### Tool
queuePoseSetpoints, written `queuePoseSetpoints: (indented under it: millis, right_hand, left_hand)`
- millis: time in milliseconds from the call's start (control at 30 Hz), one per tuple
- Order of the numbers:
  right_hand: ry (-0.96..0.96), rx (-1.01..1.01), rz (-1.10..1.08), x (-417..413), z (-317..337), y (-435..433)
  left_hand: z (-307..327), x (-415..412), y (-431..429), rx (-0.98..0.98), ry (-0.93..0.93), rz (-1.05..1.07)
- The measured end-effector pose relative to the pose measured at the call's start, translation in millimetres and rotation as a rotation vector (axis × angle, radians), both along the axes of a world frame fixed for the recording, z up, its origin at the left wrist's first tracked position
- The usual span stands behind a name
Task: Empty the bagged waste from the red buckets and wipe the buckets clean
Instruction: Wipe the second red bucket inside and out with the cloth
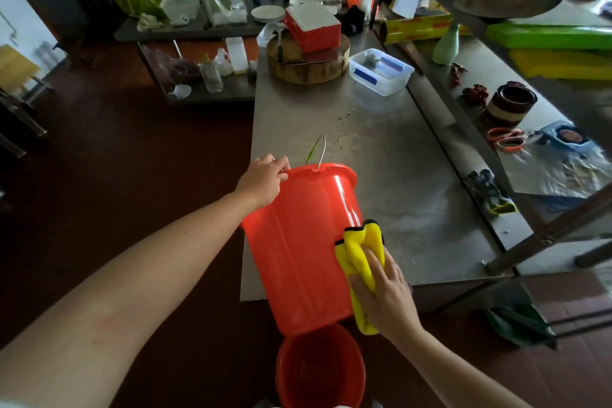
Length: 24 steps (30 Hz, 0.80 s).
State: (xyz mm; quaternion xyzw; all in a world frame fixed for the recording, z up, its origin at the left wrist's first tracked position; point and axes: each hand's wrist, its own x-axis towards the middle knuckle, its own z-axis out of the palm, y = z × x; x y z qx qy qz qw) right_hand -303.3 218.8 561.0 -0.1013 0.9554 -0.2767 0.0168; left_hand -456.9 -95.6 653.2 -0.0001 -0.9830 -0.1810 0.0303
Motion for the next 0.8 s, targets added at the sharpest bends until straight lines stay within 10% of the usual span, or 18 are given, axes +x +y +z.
queuePoseSetpoints:
  millis: [167, 500, 800]
  right_hand:
    - [0.007, -0.034, 0.002, 4, 0, -2]
    - [0.465, 0.394, 0.950, -28, 17, -24]
    - [0.439, 0.482, 1.005, -149, 72, -102]
  left_hand:
    - [0, 0, 2, -0.009, 0.018, -0.011]
    - [5, 11, -18, -0.005, 0.022, -0.089]
    - [23, -1, -31, 0.092, -0.070, -0.149]
